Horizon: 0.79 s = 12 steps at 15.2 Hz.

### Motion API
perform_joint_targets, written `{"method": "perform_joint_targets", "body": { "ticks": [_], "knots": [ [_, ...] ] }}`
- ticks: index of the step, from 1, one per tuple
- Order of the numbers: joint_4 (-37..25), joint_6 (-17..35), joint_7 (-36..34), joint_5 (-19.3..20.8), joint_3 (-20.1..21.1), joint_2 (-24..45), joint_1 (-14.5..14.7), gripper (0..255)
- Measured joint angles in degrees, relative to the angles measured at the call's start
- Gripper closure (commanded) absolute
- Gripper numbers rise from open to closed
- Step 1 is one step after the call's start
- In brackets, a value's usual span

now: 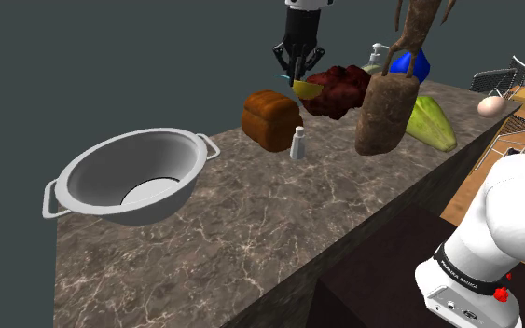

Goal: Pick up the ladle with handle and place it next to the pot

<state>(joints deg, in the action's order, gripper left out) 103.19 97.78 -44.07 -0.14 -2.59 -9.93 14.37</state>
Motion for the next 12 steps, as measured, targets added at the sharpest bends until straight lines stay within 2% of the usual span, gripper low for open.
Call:
{"method": "perform_joint_targets", "body": {
  "ticks": [12],
  "knots": [
    [5.3,-0.1,-16.2,-1.2,10.2,-5.5,6.3,255]
  ]
}}
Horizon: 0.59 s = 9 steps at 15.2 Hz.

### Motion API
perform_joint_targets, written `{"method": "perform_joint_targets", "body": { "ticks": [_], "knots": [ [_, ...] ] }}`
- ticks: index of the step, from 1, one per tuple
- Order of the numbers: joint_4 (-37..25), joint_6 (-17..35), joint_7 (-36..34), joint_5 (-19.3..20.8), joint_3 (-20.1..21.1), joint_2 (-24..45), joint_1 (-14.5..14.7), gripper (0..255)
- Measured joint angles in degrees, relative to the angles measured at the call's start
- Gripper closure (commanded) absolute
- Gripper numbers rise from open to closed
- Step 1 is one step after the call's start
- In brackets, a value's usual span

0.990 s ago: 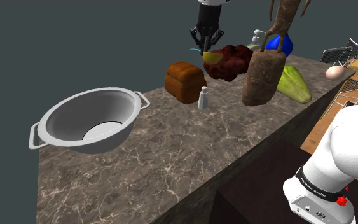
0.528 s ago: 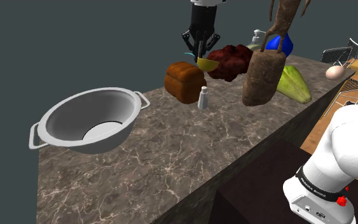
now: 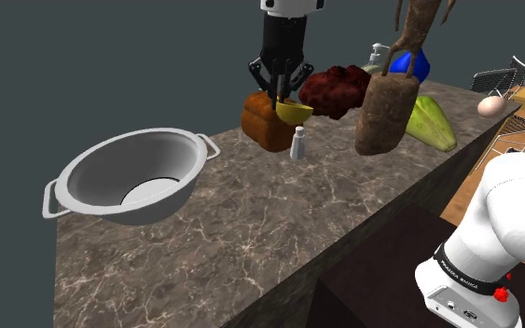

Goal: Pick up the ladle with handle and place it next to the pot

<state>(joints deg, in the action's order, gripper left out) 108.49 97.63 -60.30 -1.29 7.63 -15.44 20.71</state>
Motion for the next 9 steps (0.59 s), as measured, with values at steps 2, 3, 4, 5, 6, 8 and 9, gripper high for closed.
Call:
{"method": "perform_joint_targets", "body": {
  "ticks": [2,3,4,5,6,8,9],
  "knots": [
    [-0.8,-0.4,-3.1,-0.2,2.0,0.3,1.1,255],
    [-1.2,-0.4,-4.6,-0.3,3.0,0.8,1.6,255],
    [-1.7,-0.5,-6.0,-0.4,3.9,1.2,2.2,255],
    [-1.8,-0.4,-7.4,-0.4,4.8,1.3,2.7,255],
    [-1.9,-0.4,-8.9,-0.5,5.8,1.4,3.2,255],
    [-1.5,-0.1,-10.2,-0.7,6.6,1.3,3.7,255],
    [-1.0,0.3,-10.4,-0.7,6.8,1.2,3.8,255]
  ]
}}
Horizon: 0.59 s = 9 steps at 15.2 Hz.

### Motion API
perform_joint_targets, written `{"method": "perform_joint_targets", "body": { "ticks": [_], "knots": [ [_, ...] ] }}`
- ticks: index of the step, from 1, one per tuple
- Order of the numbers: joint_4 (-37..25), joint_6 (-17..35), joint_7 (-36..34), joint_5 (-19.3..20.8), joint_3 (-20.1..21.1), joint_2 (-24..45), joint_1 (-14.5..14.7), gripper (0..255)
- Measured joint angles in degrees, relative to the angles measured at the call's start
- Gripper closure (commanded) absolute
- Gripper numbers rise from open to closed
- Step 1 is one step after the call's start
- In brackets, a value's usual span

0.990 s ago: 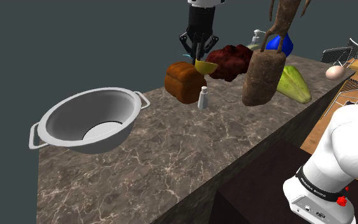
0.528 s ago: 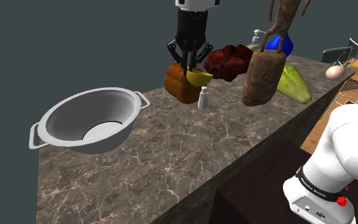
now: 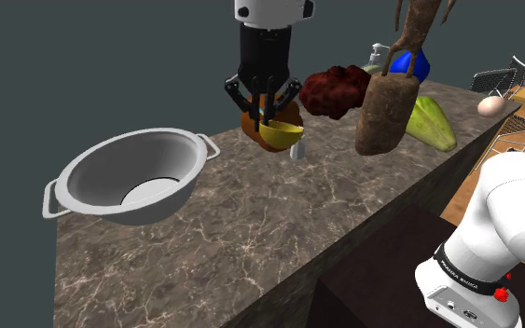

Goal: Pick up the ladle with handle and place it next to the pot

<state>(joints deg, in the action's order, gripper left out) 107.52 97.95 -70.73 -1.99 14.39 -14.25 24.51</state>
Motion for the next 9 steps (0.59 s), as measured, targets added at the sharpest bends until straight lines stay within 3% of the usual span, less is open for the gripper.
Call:
{"method": "perform_joint_targets", "body": {
  "ticks": [9],
  "knots": [
    [7.4,6.8,-0.2,-0.2,0.3,-0.6,0.2,255]
  ]
}}
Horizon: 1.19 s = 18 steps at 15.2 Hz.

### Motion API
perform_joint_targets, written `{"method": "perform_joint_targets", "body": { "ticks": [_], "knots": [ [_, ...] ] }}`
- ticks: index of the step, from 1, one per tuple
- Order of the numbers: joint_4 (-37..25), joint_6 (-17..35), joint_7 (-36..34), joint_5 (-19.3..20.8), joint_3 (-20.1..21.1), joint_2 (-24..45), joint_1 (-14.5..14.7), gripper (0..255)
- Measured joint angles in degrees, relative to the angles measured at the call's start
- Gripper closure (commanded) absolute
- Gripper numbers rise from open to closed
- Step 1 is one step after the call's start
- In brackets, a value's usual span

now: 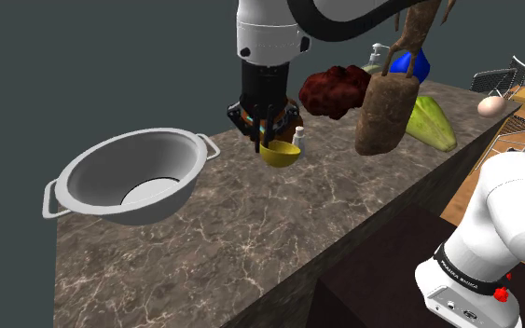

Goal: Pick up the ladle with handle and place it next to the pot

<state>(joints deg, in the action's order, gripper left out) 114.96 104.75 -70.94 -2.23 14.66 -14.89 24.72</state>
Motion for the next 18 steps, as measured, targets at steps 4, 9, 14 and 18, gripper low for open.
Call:
{"method": "perform_joint_targets", "body": {
  "ticks": [4,9,14,18],
  "knots": [
    [2.9,3.1,-0.1,0.0,0.2,0.2,0.1,255],
    [6.6,6.9,-0.3,-0.1,0.4,0.3,0.2,255],
    [9.8,10.8,-0.4,0.1,0.6,1.1,0.2,255],
    [12.2,13.9,-0.6,0.2,0.7,1.8,0.2,255]
  ]
}}
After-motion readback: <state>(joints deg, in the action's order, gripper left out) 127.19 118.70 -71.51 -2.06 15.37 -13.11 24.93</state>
